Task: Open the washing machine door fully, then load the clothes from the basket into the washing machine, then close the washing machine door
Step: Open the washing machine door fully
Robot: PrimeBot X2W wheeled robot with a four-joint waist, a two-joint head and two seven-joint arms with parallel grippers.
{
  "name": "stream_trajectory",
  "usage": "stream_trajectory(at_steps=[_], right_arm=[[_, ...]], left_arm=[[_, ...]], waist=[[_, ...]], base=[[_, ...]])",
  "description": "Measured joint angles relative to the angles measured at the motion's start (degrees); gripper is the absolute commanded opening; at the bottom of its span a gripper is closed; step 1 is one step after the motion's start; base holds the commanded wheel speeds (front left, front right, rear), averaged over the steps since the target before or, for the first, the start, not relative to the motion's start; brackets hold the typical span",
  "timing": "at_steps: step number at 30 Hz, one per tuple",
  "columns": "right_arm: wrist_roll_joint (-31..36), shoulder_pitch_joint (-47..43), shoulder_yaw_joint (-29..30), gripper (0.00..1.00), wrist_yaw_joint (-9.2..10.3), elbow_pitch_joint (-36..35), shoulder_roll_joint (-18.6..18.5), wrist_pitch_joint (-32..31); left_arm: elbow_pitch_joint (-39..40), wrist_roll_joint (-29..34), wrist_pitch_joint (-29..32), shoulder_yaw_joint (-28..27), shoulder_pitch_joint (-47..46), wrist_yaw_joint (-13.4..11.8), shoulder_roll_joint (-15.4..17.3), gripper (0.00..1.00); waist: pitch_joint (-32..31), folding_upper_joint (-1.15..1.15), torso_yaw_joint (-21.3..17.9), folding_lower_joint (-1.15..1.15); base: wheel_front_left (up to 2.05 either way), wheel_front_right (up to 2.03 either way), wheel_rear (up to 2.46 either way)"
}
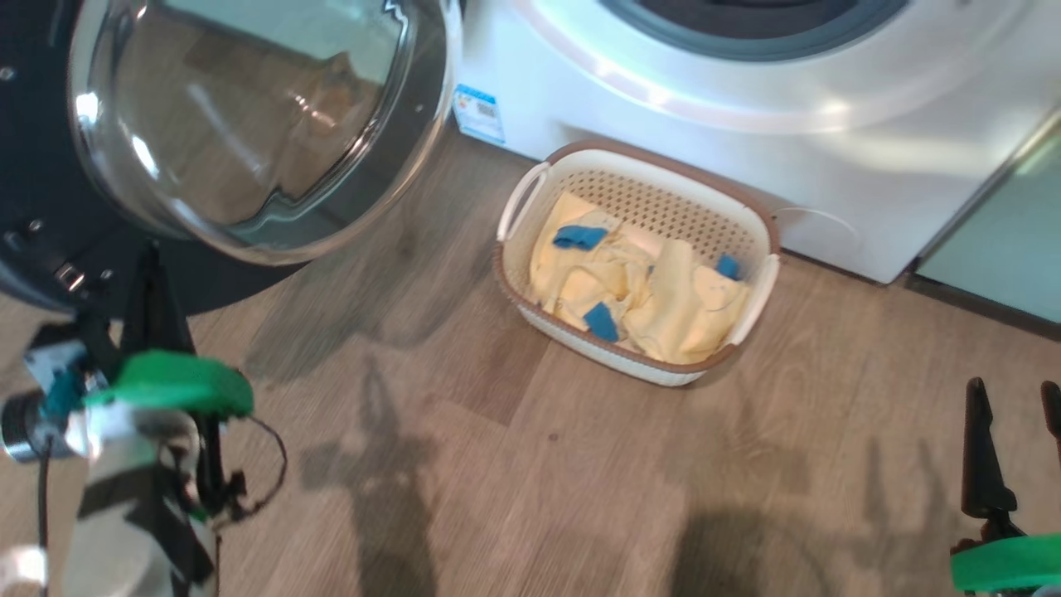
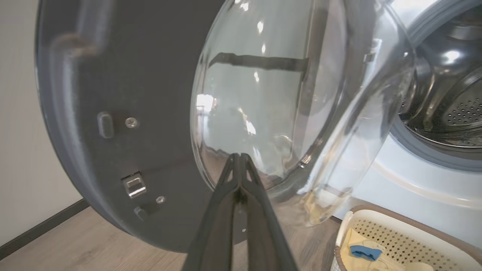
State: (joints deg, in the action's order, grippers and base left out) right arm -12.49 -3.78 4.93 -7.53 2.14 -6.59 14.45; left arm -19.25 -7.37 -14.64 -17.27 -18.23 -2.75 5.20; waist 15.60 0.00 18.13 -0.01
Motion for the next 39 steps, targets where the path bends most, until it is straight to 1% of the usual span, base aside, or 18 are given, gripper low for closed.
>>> stream_trajectory(at_steps=[3, 5, 6, 10, 15, 20, 21, 22, 23, 31, 39], right_arm=[[0.7, 0.1, 0.1, 1.00, 0.00, 0.0, 0.6, 0.0], [0.9, 0.1, 0.0, 1.00, 0.00, 0.0, 1.3, 0.0], [1.0, 0.1, 0.0, 1.00, 0.00, 0.1, 1.6, 0.0], [1.1, 0.2, -0.2, 1.00, 0.00, 0.5, 1.8, 0.0], [1.8, 0.6, -0.8, 1.00, 0.00, 0.7, 2.7, 0.0], [2.5, 0.6, -1.8, 1.00, 0.00, 0.6, 3.2, 0.0], [2.5, 0.6, -2.0, 1.00, 0.00, 0.6, 3.2, 0.0], [2.5, 0.6, -2.4, 1.00, 0.00, 0.6, 3.3, 0.0], [2.6, 0.5, -3.1, 1.00, 0.00, 0.4, 3.4, 0.0], [2.6, 0.3, -4.0, 1.00, 0.00, 0.3, 3.4, 0.0], [3.0, -1.9, -4.8, 1.00, 0.00, 0.1, 3.5, 0.0]], left_arm=[[5.5, 0.4, 0.0, 0.5, 4.3, 1.1, -1.4, 0.00], [9.3, 0.9, 0.0, 1.3, 7.2, 1.2, -2.2, 0.00], [11.2, 1.1, 0.0, 2.2, 8.7, 1.5, -2.4, 0.00], [16.4, 1.3, 0.0, 6.1, 14.2, 1.7, -2.8, 0.00], [20.1, 1.2, 0.0, 11.1, 17.8, 2.0, -2.8, 0.00], [20.6, -0.4, 0.0, 14.7, 19.3, 1.8, -2.8, 0.00], [20.6, -0.5, 0.0, 15.3, 19.5, 1.5, -2.8, 0.20], [20.3, -0.5, 0.0, 15.7, 19.5, 1.5, -2.8, 0.51], [20.0, -0.8, 0.0, 15.9, 19.5, 1.2, -2.8, 1.00], [18.7, -0.8, 0.4, 17.2, 19.5, 0.2, -2.8, 1.00], [18.2, -0.8, 1.5, 17.4, 20.9, -0.5, -2.7, 1.00]], waist=[[-0.9, 0.00, -1.2, 0.00], [-1.5, 0.00, -2.1, 0.00], [-1.9, 0.00, -2.6, 0.00], [-3.2, 0.00, -4.6, 0.00], [-4.5, 0.00, -7.5, 0.00], [-5.7, 0.00, -11.1, 0.00], [-5.9, 0.00, -11.8, 0.00], [-6.0, 0.00, -12.7, 0.00], [-6.4, 0.00, -14.4, 0.00], [-8.3, 0.00, -20.2, 0.00], [-10.6, 0.00, -23.1, 0.00]], base=[[0.00, 0.00, 0.00], [0.00, 0.00, 0.00], [0.00, 0.00, 0.00], [0.00, 0.00, 0.00], [0.00, 0.00, 0.00], [0.00, 0.00, 0.00], [0.00, 0.00, 0.00], [0.00, 0.00, 0.00], [0.00, 0.00, 0.00], [0.00, 0.00, 0.00], [0.00, 0.00, 0.00]])
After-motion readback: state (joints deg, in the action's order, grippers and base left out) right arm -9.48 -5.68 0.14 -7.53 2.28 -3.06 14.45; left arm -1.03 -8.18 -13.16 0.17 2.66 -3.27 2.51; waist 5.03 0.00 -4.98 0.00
